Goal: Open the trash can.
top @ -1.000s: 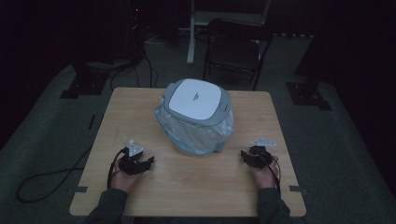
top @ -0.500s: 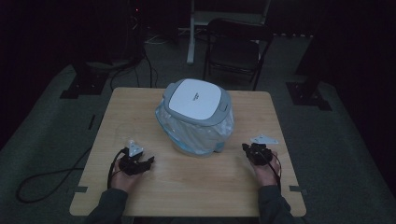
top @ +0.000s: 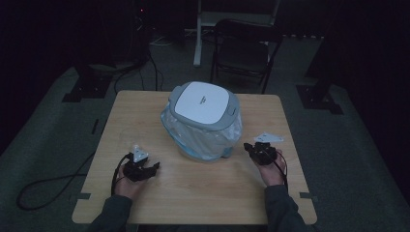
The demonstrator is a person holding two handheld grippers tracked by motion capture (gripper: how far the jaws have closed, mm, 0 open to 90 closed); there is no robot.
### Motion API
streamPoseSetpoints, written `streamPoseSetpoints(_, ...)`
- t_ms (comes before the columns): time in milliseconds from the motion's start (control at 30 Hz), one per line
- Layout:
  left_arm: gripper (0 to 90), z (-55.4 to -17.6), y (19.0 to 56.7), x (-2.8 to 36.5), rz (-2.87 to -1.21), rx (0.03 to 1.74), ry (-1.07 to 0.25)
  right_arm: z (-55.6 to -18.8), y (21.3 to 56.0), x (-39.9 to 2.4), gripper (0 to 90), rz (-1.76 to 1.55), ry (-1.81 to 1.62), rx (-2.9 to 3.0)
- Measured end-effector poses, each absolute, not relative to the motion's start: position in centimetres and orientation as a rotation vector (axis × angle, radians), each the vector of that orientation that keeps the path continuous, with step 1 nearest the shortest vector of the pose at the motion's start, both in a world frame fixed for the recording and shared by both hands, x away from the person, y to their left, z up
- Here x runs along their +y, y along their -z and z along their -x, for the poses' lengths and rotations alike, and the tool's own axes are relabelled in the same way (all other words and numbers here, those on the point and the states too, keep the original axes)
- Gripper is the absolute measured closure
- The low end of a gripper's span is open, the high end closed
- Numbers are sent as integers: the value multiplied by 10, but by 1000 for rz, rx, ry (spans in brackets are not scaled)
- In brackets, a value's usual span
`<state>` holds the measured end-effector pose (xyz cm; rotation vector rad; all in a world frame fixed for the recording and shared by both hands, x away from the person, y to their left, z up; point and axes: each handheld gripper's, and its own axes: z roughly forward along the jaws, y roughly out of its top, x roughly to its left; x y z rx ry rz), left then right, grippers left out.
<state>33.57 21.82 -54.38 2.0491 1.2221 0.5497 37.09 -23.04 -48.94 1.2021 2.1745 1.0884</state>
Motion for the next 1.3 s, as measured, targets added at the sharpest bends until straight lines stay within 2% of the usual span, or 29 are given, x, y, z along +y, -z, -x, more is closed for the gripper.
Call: streamPoseSetpoints(1300, 408, -336, 544, 218, -2050, 1220, -549, -404, 511, -183, 900, -1108, -1057, 2353)
